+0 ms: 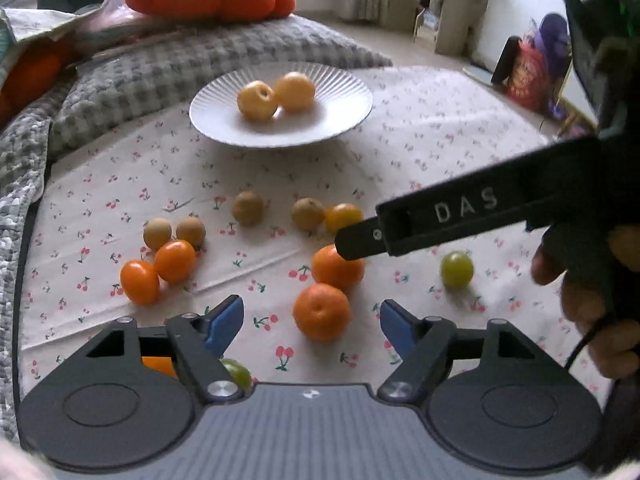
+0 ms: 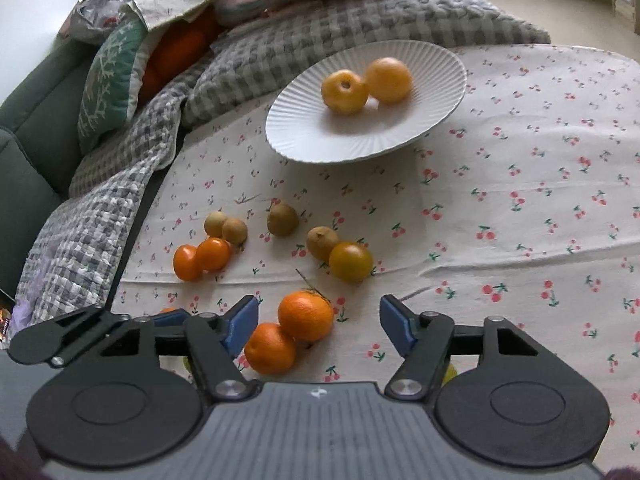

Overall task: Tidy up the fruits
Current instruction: 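Grasp a tangerine with the left tool while the right tool grasps another tangerine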

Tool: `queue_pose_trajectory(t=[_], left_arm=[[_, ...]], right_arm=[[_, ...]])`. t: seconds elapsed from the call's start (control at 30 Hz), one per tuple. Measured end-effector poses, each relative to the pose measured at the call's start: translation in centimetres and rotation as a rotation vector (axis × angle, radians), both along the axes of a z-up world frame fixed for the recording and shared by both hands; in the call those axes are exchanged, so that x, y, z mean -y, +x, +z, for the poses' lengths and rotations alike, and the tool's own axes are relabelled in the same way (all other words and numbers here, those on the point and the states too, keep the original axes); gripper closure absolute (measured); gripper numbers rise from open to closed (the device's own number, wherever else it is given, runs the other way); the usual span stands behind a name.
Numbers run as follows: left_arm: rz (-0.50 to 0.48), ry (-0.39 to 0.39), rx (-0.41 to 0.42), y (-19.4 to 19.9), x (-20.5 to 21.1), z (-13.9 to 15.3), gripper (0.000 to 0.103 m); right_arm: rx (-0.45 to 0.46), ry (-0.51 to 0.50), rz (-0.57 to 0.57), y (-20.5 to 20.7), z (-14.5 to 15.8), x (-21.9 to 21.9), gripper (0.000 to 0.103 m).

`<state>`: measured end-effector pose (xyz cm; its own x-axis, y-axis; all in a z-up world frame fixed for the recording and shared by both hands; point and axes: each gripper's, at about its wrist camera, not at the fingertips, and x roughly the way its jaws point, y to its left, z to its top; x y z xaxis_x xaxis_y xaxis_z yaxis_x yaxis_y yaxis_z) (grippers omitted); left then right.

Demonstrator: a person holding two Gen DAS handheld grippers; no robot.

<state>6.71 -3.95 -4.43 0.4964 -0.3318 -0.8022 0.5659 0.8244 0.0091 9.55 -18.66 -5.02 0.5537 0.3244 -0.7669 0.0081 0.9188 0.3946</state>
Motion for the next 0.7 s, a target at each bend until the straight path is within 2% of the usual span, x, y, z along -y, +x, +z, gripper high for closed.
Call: queue_pose_trajectory(t=[0.1, 0.27, 0.43, 0.53, 0.63, 0.7], left_arm=[[0.008, 0.003, -0.012, 0.7, 0.0, -1.0, 0.040], [-0.006, 0.004, -0.016, 1.1, 0.4, -1.7, 0.050], [-0.013, 0.015, -0.022, 1.3, 0.9, -2.3, 0.065], [-0.022, 0.023, -0.032, 1.3, 1.1, -2.6, 0.075], [-0.021, 0.020, -0.030, 1.4, 1.1, -2.6, 0.075], [-0.018, 0.015, -0.035, 1.6, 1.0, -2.7, 0.076]], right_arm=[[-0.006, 0.001, 0.002, 0.3, -0.2, -0.1, 0.042], [-0.040, 0.059, -0.015, 0.8, -0.9, 0.4, 0.044], [-0.050, 0.027, -0.003, 1.2, -1.5, -0.1, 0.048], [-0.046, 0.022, 0.010, 1.4, -1.7, -0.5, 0.053], [-0.045, 0.016, 0.032, 1.6, -1.9, -0.9, 0.059], [-0.043, 0.012, 0.049, 1.7, -2.0, -1.2, 0.068]])
